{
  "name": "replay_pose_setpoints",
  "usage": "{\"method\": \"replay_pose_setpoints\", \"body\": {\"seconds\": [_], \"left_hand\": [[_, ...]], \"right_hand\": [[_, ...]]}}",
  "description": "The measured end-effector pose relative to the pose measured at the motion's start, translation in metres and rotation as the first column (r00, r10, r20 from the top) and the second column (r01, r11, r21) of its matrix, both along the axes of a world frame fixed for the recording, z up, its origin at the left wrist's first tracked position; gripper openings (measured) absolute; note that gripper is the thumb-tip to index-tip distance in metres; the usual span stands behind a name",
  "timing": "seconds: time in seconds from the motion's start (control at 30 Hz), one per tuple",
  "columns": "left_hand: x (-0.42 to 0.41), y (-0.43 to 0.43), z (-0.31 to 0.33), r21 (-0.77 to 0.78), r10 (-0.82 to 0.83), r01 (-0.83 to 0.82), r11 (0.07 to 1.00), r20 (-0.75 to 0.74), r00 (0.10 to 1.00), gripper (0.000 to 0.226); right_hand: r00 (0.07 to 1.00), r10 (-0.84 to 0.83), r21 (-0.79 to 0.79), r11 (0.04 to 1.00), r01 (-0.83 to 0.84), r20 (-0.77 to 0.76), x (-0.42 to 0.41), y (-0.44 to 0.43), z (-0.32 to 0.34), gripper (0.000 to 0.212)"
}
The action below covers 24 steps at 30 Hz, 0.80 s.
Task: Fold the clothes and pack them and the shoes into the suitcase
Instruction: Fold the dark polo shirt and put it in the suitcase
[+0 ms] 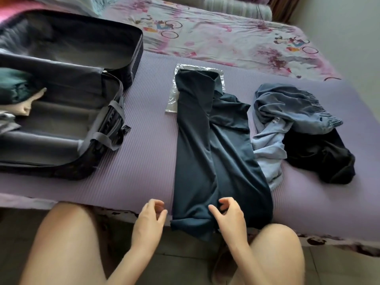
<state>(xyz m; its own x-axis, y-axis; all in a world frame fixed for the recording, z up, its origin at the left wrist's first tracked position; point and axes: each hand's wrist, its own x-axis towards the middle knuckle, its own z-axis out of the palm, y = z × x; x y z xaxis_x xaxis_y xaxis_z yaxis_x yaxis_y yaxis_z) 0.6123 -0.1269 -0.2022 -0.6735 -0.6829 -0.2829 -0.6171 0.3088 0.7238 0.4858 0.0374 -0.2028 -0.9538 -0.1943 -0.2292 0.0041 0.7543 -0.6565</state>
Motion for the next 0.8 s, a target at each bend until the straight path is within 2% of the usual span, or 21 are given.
{"method": "replay_pose_setpoints", "body": {"seconds": [0.17, 0.3, 0.4, 0.47, 0.63, 0.7, 0.8], "left_hand": [[-0.001, 0.009, -0.01, 0.264, -0.01, 0.021, 0.964, -0.04, 0.999, 0.024], [0.005, 0.019, -0.016, 0.32, 0.027, -0.012, 0.947, -0.042, 0.999, 0.027], [0.014, 0.026, -0.017, 0.329, 0.032, -0.006, 0.944, -0.071, 0.997, 0.029], [0.022, 0.034, -0.015, 0.307, 0.041, -0.004, 0.952, -0.115, 0.992, 0.031], [0.04, 0.052, -0.02, 0.078, -0.017, 0.031, 0.996, -0.174, 0.985, 0.027], [0.044, 0.055, -0.023, 0.004, -0.051, 0.052, 0.999, -0.148, 0.988, 0.023], [0.049, 0.059, -0.028, -0.032, -0.14, 0.139, 0.99, -0.057, 0.988, 0.02]], "right_hand": [[0.99, -0.031, -0.004, 0.999, 0.032, 0.137, 0.016, -0.001, -0.01, 0.027], [0.972, -0.039, -0.195, 0.977, 0.086, 0.233, 0.019, 0.006, -0.012, 0.011], [0.96, -0.072, -0.295, 0.943, 0.154, 0.27, 0.018, 0.013, -0.012, 0.014], [0.968, -0.077, -0.303, 0.941, 0.15, 0.24, 0.019, 0.015, -0.012, 0.018], [0.969, -0.101, -0.27, 0.949, 0.162, 0.226, 0.025, 0.016, -0.014, 0.013], [0.966, -0.115, -0.261, 0.949, 0.176, 0.231, 0.026, 0.017, -0.016, 0.019], [0.981, -0.089, -0.256, 0.958, 0.132, 0.174, 0.028, 0.019, -0.015, 0.015]]}}
